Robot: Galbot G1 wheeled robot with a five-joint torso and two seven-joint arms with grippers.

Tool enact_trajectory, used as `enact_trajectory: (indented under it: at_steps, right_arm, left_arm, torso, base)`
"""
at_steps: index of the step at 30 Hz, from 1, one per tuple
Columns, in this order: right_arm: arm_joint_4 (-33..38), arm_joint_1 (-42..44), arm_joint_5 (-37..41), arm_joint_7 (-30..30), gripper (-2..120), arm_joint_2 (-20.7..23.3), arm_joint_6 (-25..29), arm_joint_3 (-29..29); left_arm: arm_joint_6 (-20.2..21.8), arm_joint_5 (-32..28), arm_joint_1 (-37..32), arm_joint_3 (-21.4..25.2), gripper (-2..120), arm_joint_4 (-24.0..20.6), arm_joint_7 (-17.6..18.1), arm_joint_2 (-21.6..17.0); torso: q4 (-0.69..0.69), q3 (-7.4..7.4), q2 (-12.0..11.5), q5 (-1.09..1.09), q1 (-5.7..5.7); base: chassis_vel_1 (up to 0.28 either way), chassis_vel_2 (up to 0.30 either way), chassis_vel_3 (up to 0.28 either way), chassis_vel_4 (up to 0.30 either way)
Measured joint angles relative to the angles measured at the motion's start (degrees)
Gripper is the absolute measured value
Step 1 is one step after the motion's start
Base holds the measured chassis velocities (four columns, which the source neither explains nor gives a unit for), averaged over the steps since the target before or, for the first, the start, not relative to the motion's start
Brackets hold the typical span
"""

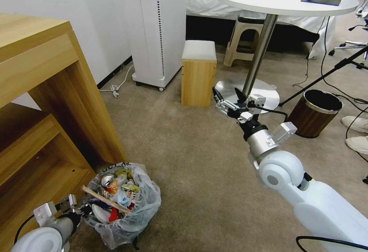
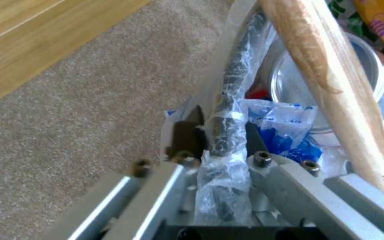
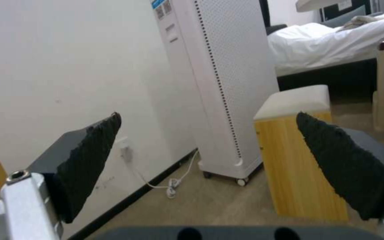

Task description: Pick up the trash bin and place the garbage on the floor into it.

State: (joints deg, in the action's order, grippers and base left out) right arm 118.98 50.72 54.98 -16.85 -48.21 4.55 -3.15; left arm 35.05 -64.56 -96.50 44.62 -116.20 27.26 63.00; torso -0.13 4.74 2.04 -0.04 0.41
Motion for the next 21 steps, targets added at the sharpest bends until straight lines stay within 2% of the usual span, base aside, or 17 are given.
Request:
enact_trajectory:
  at_steps: [2, 4, 6, 8, 10, 11, 13, 16, 17, 18, 20, 21]
  right_arm:
    - [-0.1, 0.1, -0.1, 0.0, 100, -0.1, 0.1, 0.0]
    - [-0.1, 0.1, -0.1, 0.0, 100, -0.1, 0.1, -0.1]
    - [-0.1, 0.5, -0.5, 0.1, 100, -0.2, 0.2, -0.2]
    - [-0.1, 0.7, -0.6, 0.1, 100, -0.2, 0.2, -0.2]
    - [0.2, 1.5, -1.0, 0.4, 100, -0.2, 0.2, -0.6]
    - [0.2, 1.5, -1.0, 0.4, 100, -0.2, 0.2, -0.6]
    - [0.2, 1.8, -1.3, 0.4, 100, -0.3, 0.2, -0.8]
    - [-0.2, 1.9, -1.6, 0.4, 100, -0.5, 0.1, -1.1]
    - [-0.5, 2.1, -2.0, 0.2, 100, -0.8, -0.3, -2.1]
    - [-0.5, 2.1, -2.0, 0.2, 100, -0.8, -0.3, -2.1]
    - [-1.2, 2.5, -3.6, 0.2, 100, -1.2, 0.5, -3.9]
    - [-1.2, 2.5, -3.6, 0.2, 100, -1.2, 0.5, -3.9]
  left_arm:
    - [-0.3, 0.8, -0.8, 0.1, 26, -1.4, 0.0, 0.1]
    - [-0.3, 1.0, -0.9, 0.1, 30, -1.8, 0.0, 0.0]
    - [-0.7, 1.6, -2.0, 0.6, 41, -3.8, -0.1, 0.2]
    - [-0.7, 1.8, -2.2, 0.6, 45, -4.1, -0.1, 0.2]
    - [-1.4, 4.4, -3.5, 1.1, 57, -5.9, -0.6, 0.6]
    - [-1.4, 4.4, -3.5, 1.1, 57, -5.9, -0.6, 0.6]
    - [-2.7, 7.6, -4.5, 1.8, 67, -7.2, -1.8, 1.0]
    - [-3.9, 9.3, -4.9, 2.5, 74, -8.3, -2.5, 1.3]
    - [-6.0, 13.7, -5.4, 3.8, 82, -9.8, -4.4, 1.7]
    - [-6.0, 13.7, -5.4, 3.8, 82, -9.8, -4.4, 1.7]
    - [-9.0, 19.9, -5.9, 5.8, 92, -12.6, -7.6, 2.5]
    - [-9.0, 19.9, -5.9, 5.8, 92, -12.6, -7.6, 2.5]
  torso:
    - [-0.02, 0.01, 0.0, -0.05, 0.00]
    - [-0.02, 0.01, 0.0, -0.05, 0.00]
    - [-0.02, 0.01, 0.0, -0.03, 0.00]
    - [-0.02, 0.01, 0.0, -0.02, 0.00]
    - [-0.01, 0.00, 0.0, -0.02, 0.00]
    - [-0.01, 0.00, 0.0, -0.02, 0.00]
    - [-0.01, 0.00, 0.0, -0.01, 0.00]
    - [0.00, 0.00, 0.0, -0.01, 0.00]
    - [0.00, 0.00, 0.0, 0.00, 0.00]
    - [0.00, 0.00, 0.0, 0.00, 0.00]
    - [-0.01, 0.00, 0.0, 0.01, 0.00]
    - [-0.01, 0.00, 0.0, 0.01, 0.00]
  base:
    - [0.000, 0.000, 0.000, 0.000]
    - [0.000, 0.000, 0.000, 0.000]
    - [0.000, 0.000, 0.000, 0.000]
    - [0.000, 0.000, 0.000, 0.000]
    - [0.000, 0.000, 0.000, 0.000]
    - [0.000, 0.000, 0.000, 0.000]
    - [0.000, 0.000, 0.000, 0.000]
    - [0.000, 0.000, 0.000, 0.000]
    - [0.000, 0.000, 0.000, 0.000]
    - [0.000, 0.000, 0.000, 0.000]
    - [0.000, 0.000, 0.000, 0.000]
    - [0.000, 0.000, 0.000, 0.000]
